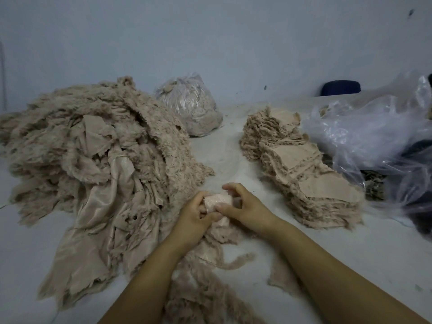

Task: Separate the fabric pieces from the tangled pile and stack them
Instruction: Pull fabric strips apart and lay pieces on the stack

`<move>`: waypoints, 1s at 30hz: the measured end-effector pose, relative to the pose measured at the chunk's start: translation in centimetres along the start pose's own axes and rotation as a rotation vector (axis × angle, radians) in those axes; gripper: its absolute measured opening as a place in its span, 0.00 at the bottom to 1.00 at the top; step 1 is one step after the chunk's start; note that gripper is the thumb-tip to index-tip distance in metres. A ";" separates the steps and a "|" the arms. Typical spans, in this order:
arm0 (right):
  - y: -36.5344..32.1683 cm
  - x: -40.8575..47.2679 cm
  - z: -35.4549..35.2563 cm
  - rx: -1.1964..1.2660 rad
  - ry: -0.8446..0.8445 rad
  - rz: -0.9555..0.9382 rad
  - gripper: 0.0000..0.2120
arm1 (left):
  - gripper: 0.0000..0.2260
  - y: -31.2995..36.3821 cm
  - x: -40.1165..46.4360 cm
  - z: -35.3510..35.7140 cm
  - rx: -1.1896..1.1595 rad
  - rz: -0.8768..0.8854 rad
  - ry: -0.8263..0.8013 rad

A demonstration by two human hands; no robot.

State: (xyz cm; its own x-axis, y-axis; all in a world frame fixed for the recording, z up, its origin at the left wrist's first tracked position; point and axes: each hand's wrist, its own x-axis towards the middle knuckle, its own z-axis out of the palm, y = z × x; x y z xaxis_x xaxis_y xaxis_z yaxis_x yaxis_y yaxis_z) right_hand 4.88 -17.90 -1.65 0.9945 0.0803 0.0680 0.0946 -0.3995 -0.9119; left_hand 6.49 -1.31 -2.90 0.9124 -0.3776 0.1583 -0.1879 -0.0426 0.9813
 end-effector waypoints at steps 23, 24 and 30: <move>1.7 -1.4 -0.9 -0.254 0.460 0.069 0.15 | 0.16 -1.7 0.4 1.4 1.161 0.222 -0.042; 1.8 -1.4 -0.9 -0.298 0.481 0.086 0.17 | 0.15 -1.7 0.5 1.3 1.145 0.232 0.024; 1.3 -2.6 -1.2 -0.358 0.487 0.129 0.11 | 0.13 -1.3 -0.2 0.5 0.952 0.202 0.111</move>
State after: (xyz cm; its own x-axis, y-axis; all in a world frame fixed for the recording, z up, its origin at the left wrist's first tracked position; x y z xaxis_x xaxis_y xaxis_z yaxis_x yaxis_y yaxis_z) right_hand 2.46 -19.73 -2.56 0.8978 -0.3813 0.2202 -0.1021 -0.6667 -0.7383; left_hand 6.31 -1.64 -4.26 0.8505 -0.3732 0.3708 -0.5152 -0.7335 0.4434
